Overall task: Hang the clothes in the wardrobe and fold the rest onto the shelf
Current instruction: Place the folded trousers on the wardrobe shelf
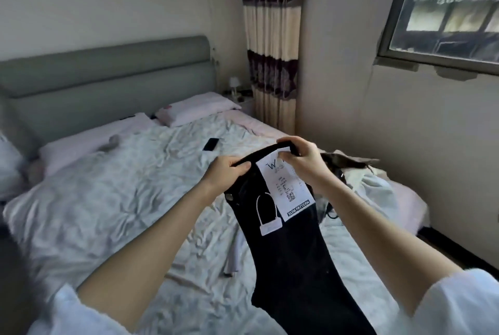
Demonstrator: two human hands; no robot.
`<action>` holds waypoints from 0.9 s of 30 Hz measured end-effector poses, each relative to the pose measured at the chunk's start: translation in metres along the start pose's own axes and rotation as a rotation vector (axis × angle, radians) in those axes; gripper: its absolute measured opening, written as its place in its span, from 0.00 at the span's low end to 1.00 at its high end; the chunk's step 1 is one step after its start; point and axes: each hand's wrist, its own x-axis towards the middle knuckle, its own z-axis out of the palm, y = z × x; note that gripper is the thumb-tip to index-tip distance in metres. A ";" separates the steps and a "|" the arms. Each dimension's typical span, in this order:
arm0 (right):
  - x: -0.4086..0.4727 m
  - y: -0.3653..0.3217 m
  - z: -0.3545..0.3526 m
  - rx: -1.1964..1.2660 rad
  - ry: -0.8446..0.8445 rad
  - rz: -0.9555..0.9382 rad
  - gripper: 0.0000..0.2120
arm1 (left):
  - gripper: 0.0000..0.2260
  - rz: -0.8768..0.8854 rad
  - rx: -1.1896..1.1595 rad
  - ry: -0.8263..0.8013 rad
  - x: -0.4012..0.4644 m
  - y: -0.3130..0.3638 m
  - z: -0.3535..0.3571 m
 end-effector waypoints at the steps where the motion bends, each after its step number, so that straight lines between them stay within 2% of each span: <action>1: 0.009 0.008 0.016 -0.021 -0.013 0.012 0.14 | 0.07 -0.026 0.018 0.027 0.009 -0.017 -0.005; 5: 0.056 0.059 0.080 -0.112 -0.078 0.134 0.18 | 0.11 -0.153 0.149 0.145 0.050 -0.087 -0.020; 9: 0.074 0.122 0.131 -0.127 -0.208 0.306 0.19 | 0.08 -0.265 0.297 0.202 0.091 -0.155 -0.020; 12: 0.066 0.171 0.158 -0.068 -0.287 0.469 0.20 | 0.08 -0.296 0.383 0.181 0.116 -0.197 -0.012; 14: 0.065 0.204 0.170 0.071 -0.335 0.635 0.22 | 0.08 -0.289 0.449 0.158 0.134 -0.222 -0.003; 16: 0.065 0.227 0.178 0.274 -0.325 0.815 0.19 | 0.09 -0.256 0.536 0.132 0.144 -0.240 0.007; 19: 0.061 0.254 0.189 0.509 -0.271 0.955 0.16 | 0.11 -0.193 0.641 0.060 0.151 -0.261 0.025; 23: 0.052 0.273 0.188 0.726 -0.217 0.981 0.26 | 0.12 -0.059 0.682 -0.041 0.140 -0.265 0.054; 27: 0.035 0.285 0.170 0.724 -0.209 0.984 0.33 | 0.11 0.123 0.686 -0.073 0.117 -0.260 0.084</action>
